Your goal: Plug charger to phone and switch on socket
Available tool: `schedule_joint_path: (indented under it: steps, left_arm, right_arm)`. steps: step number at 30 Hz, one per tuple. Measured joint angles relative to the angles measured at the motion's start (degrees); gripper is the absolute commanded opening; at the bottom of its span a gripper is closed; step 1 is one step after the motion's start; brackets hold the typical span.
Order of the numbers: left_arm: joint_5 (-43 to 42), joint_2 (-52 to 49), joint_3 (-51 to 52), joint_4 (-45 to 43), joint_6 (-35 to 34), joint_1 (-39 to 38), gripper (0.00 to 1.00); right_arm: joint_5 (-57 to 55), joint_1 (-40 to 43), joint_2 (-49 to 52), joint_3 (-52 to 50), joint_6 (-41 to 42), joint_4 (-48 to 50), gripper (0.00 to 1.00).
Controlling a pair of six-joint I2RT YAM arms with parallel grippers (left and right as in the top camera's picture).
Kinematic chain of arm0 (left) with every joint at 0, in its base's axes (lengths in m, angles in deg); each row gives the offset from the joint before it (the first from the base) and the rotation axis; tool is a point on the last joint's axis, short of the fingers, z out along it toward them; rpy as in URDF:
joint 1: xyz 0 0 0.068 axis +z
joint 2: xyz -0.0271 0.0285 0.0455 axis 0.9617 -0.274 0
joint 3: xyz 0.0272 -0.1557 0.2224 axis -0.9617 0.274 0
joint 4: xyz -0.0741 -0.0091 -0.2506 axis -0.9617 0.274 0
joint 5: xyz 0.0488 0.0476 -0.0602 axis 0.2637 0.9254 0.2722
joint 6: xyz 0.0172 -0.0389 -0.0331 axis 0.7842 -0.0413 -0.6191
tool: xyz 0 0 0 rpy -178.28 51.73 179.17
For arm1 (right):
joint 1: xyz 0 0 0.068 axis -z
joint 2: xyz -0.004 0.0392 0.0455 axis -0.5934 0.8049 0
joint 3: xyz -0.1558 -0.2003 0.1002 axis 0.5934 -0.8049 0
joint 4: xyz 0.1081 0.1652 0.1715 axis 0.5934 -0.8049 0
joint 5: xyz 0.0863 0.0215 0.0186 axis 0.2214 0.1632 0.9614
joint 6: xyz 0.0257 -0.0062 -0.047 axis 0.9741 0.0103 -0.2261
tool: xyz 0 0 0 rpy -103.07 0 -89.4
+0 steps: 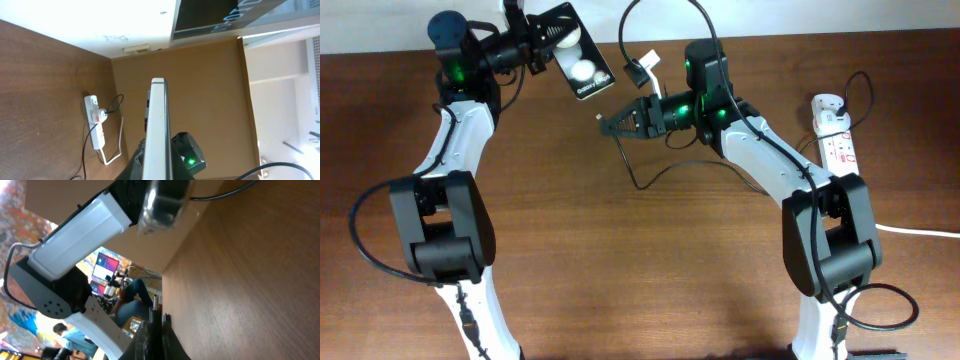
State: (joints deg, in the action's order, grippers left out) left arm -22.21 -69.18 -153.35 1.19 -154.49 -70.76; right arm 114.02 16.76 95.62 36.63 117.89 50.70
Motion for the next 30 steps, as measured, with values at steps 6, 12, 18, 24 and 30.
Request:
schedule_joint_path:
  steps: [6,12,18,24,30]
  left_arm:
    - [-0.6,-0.1,0.0,-6.3,1.2,0.0,0.00]
    - [-3.1,-0.1,0.0,-6.9,1.3,0.0,0.00]
    - [-1.0,-0.1,0.0,-5.2,1.3,0.0,0.00]
    - [2.5,-0.1,0.0,-3.2,1.3,0.8,0.00]
    - [2.6,-0.1,0.1,-3.2,1.3,0.4,0.00]
  right_arm:
    - [-2.6,0.0,0.0,0.0,3.3,1.6,0.04]
    - [-3.0,0.0,0.0,0.0,7.8,8.3,0.04]
    - [-4.3,0.2,0.0,0.0,7.9,8.5,0.04]
    - [-4.5,2.7,0.0,0.0,7.9,8.5,0.04]
    - [-5.3,2.7,0.0,0.0,8.9,9.0,0.04]
